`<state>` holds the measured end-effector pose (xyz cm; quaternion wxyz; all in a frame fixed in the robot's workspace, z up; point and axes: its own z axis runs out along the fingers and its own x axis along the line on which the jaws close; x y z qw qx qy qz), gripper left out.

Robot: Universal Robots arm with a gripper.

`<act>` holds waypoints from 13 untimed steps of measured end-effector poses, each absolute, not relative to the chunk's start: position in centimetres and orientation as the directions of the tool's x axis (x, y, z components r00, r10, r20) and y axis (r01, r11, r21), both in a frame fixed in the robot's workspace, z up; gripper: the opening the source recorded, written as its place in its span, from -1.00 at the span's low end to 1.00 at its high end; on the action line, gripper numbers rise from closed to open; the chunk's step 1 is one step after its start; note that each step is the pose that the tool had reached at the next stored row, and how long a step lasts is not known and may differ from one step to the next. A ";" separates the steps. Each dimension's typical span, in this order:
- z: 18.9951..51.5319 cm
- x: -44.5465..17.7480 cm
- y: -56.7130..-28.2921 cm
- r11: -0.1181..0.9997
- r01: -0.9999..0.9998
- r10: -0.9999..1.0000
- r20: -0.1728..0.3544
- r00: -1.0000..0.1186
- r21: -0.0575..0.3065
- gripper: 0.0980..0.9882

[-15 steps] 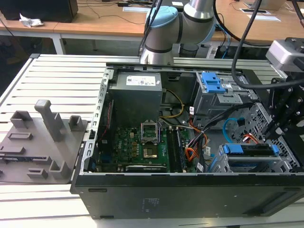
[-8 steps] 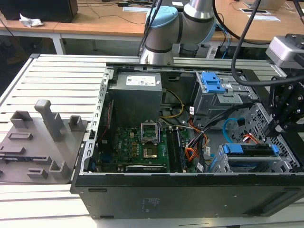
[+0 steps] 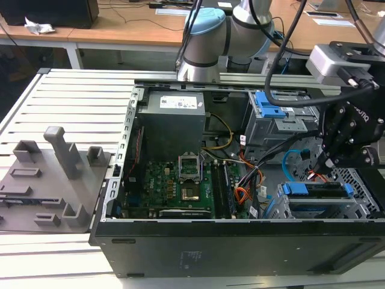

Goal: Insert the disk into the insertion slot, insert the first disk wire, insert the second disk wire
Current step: 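Insert the first disk wire, then insert the second disk wire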

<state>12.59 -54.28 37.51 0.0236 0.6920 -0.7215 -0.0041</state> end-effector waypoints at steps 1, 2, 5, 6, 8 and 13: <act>37.5 12.3 -54.3 0.042 -0.998 -0.999 0.028 -0.041 0.039 -0.98; 37.5 12.1 -54.3 0.042 -0.998 -0.999 0.028 -0.041 0.039 -0.98; 37.5 12.0 -54.3 0.042 -0.998 -0.999 0.028 -0.041 0.039 -0.98; 37.5 12.0 -54.3 0.042 -0.998 -0.999 0.028 -0.041 0.039 -0.98; 37.5 12.0 -54.3 0.042 -0.998 -0.999 0.028 -0.041 0.039 -0.98; 37.5 11.9 -54.3 0.042 -0.998 -0.999 0.028 -0.041 0.039 -0.98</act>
